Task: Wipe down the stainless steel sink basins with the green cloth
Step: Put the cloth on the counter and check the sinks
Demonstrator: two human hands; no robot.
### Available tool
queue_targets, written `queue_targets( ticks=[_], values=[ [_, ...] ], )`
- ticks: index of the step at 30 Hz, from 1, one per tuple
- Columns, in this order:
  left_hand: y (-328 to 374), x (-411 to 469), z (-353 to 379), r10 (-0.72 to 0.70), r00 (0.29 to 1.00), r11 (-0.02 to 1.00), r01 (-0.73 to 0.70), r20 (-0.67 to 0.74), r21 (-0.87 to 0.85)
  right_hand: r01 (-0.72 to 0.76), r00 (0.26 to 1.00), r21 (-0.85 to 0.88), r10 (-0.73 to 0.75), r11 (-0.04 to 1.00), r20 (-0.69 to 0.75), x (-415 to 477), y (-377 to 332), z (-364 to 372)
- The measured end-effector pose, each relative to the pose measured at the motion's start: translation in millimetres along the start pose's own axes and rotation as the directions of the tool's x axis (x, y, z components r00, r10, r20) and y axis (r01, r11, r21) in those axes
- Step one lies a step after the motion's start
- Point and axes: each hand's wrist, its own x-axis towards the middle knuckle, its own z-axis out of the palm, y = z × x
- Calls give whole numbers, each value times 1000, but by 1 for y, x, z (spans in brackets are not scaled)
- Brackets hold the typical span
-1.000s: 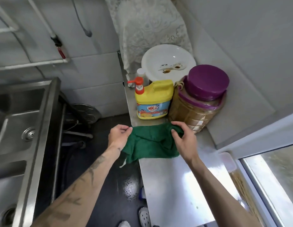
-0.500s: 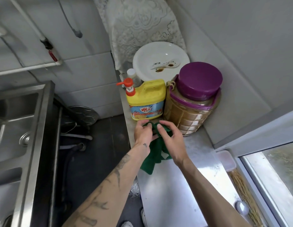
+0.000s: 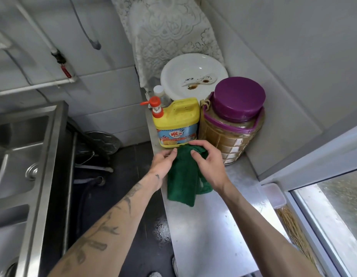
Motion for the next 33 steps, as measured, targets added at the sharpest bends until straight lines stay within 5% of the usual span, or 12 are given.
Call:
queue_targets(
  ticks=[4, 11, 17, 22, 27, 33],
  values=[
    [15, -5, -8, 120, 990, 977, -131, -70, -169, 66, 998, -26, -67, 997, -19, 12, -20, -2],
    [37, -37, -24, 430, 897, 889, -441, -107, -123, 223, 975, -22, -223, 975, -18, 8, -53, -2],
    [-25, -44, -29, 292, 947, 919, -317, 136, 235, 189, 976, -123, -173, 974, 129, -28, -13, -11],
    [-67, -61, -35, 344, 905, 772, -424, 249, 473, 48, 987, -187, -18, 981, 159, -65, 26, -30],
    [-62, -68, -48, 438, 879, 736, -472, 190, 485, -35, 994, -207, 55, 978, 92, -59, 33, -34],
    [-39, -47, -42, 442, 896, 764, -399, 38, 507, 34, 997, -402, -58, 915, -47, -33, 38, -16]
  ],
)
